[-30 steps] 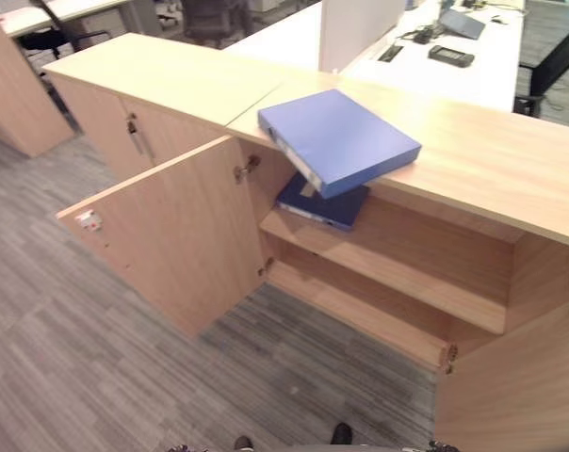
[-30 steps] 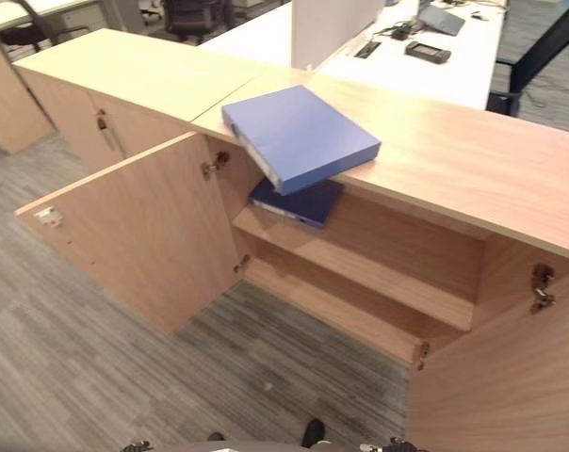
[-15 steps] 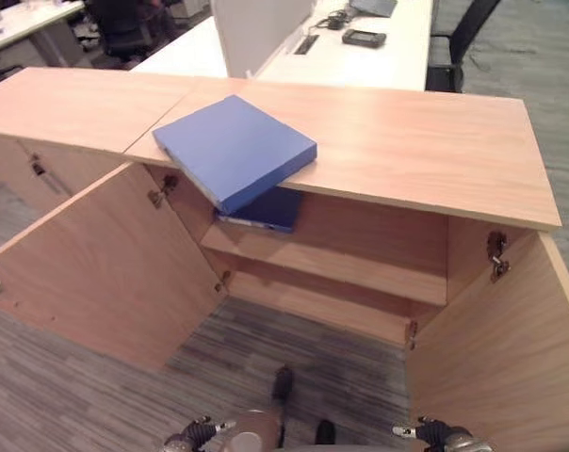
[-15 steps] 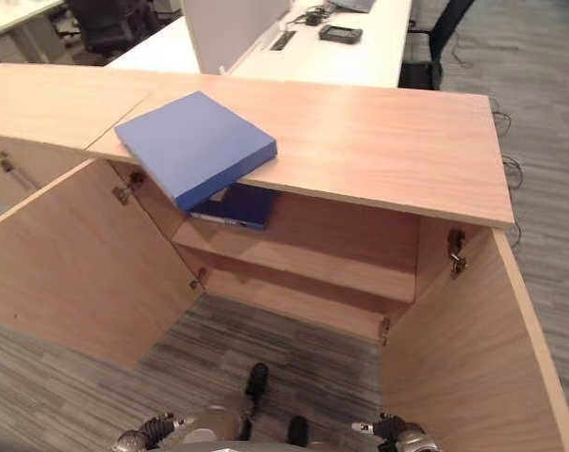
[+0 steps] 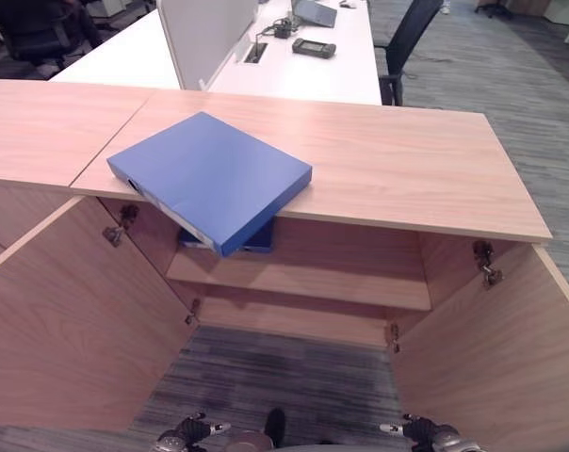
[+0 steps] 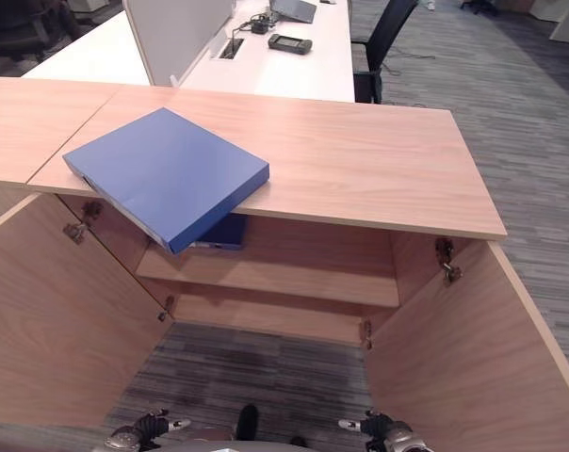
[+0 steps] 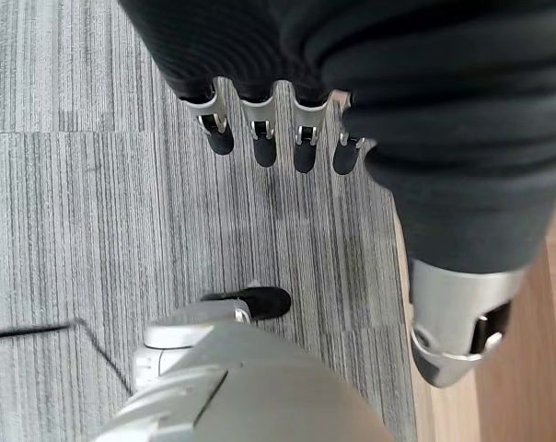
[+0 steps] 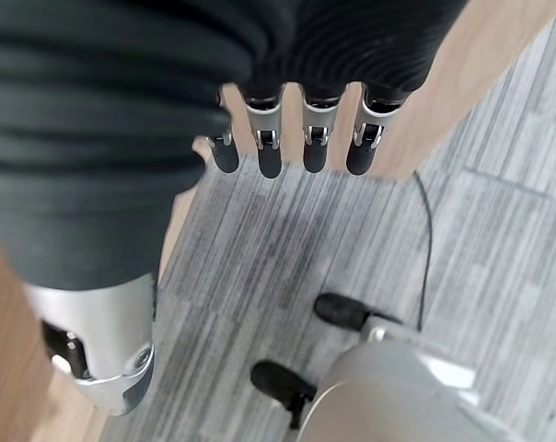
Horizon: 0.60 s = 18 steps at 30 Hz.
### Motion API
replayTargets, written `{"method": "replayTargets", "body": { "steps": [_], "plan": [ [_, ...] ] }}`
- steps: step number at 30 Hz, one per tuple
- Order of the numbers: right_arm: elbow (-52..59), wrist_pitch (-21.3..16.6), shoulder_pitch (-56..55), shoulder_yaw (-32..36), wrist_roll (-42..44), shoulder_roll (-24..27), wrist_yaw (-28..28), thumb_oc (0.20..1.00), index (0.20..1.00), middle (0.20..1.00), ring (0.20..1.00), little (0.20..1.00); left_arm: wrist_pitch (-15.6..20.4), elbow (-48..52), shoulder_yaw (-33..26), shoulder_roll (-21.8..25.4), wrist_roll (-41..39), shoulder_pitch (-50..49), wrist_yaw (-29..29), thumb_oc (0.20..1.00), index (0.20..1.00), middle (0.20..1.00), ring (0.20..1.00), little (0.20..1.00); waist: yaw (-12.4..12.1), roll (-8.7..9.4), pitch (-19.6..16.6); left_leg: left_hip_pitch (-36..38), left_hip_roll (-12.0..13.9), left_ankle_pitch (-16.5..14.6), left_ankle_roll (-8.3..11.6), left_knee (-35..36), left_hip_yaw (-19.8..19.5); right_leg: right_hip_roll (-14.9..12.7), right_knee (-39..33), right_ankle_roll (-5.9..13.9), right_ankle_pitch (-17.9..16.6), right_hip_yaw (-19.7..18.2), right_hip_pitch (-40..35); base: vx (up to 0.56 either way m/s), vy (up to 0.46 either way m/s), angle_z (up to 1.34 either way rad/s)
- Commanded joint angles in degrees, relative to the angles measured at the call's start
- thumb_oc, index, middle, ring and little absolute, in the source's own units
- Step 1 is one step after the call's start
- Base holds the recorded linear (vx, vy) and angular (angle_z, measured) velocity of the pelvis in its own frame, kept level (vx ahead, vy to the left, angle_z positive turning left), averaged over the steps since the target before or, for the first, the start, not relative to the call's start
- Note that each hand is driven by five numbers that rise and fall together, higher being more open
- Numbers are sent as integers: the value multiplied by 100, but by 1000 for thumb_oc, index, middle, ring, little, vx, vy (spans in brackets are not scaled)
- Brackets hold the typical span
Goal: Put the empty folder in the office cabinet
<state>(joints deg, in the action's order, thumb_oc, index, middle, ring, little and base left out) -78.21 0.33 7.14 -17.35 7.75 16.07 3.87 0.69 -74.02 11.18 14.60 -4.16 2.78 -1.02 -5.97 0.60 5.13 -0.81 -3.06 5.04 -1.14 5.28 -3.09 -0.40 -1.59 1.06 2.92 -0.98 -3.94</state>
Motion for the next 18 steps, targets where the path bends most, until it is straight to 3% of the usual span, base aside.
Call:
{"method": "replayTargets", "body": {
  "steps": [1,8,10,12,14,15,16,18],
  "plan": [
    [117,16,-125,-3,-54,112,3,1000,1000,1000,1000,1000,85,-193,-172,68,-100,69,1,1000,1000,1000,1000,1000,-145,103,-136,-234,-134,-382,-9,-189,-118,-578,-271,777,-636,9,332,12,109,-17],
    [90,43,-93,80,-103,126,13,1000,1000,1000,1000,1000,100,-105,-273,107,-263,59,-51,1000,1000,1000,1000,1000,-205,61,-77,-156,-179,-461,-72,-155,-5,-962,99,949,-704,223,550,-5,55,-12],
    [103,40,-88,90,-95,115,22,1000,1000,1000,1000,1000,106,-2,-318,140,-437,55,-106,1000,1000,1000,1000,1000,-238,34,-48,-132,-119,-471,-56,-141,-13,-1088,244,930,-747,408,594,23,-24,-15],
    [110,36,-100,92,-75,112,23,1000,1000,1000,1000,1000,117,71,-311,179,-492,52,-94,1000,1000,1000,1000,1000,-228,56,-56,-64,-135,-480,-61,-102,-32,-1042,242,874,-748,498,592,51,-1,-11],
    [129,8,-107,65,-21,105,12,1000,1000,1000,1000,1000,143,194,-318,210,-634,52,-94,1000,1000,1000,1000,1000,-185,106,-61,-7,-181,-482,-75,-57,-24,-744,210,793,-706,484,687,36,-3,2],
    [141,-6,-105,42,20,106,7,1000,1000,1000,1000,1000,157,342,-343,217,-790,55,-71,1000,1000,1000,1000,1000,-146,115,-28,38,-217,-496,-92,-47,-59,-490,205,741,-671,443,774,51,2,9],
    [141,-33,-161,33,78,126,-16,1000,1000,1000,1000,1000,203,634,-394,252,-1004,62,-50,1000,1000,1000,1000,1000,-35,148,50,82,-319,-491,-118,-65,-164,-62,158,637,-569,246,810,67,-8,8],
    [123,-50,-224,68,124,141,-40,1000,1000,1000,1000,1000,288,1350,-431,264,-1374,-11,10,1000,1000,1000,1000,1000,-48,219,100,244,-323,-535,-50,-77,-249,126,-19,509,-602,101,529,129,-90,63]
  ]
}}
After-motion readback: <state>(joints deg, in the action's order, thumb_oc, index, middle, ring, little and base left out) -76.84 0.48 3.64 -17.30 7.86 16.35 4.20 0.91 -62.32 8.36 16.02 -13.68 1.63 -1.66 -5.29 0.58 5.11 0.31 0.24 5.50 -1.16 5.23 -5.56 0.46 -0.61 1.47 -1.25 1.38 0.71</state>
